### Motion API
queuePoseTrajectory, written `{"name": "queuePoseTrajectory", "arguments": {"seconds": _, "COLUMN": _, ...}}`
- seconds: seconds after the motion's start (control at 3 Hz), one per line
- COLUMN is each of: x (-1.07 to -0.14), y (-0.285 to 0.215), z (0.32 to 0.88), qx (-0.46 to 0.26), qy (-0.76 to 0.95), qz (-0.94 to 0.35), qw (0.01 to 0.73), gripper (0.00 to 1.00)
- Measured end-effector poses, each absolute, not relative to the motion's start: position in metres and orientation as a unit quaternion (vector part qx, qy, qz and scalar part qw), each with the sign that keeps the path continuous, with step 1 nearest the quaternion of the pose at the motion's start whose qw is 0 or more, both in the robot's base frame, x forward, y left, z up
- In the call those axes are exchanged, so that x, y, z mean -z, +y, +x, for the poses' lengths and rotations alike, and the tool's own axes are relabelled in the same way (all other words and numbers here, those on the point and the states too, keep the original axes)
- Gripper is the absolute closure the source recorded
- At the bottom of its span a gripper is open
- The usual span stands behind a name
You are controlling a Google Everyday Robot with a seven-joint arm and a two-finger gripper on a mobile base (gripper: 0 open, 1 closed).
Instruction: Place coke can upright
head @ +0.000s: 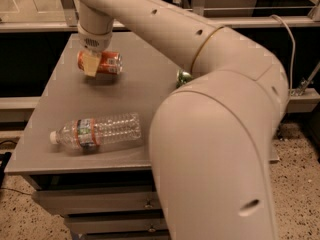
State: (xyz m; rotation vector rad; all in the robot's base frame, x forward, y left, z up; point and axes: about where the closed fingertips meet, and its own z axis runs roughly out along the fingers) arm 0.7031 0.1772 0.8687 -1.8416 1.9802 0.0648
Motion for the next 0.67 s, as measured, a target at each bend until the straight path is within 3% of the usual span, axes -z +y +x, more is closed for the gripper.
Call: {"name": "queuePoseTrajectory", "arguments": {"seconds": 0.67, "x": -0.924, "y": 0.159, "z": 0.699, "qx": -0.135, "qy": 0.679, "qz": -0.632, "qw": 0.349, "gripper": 1.0}}
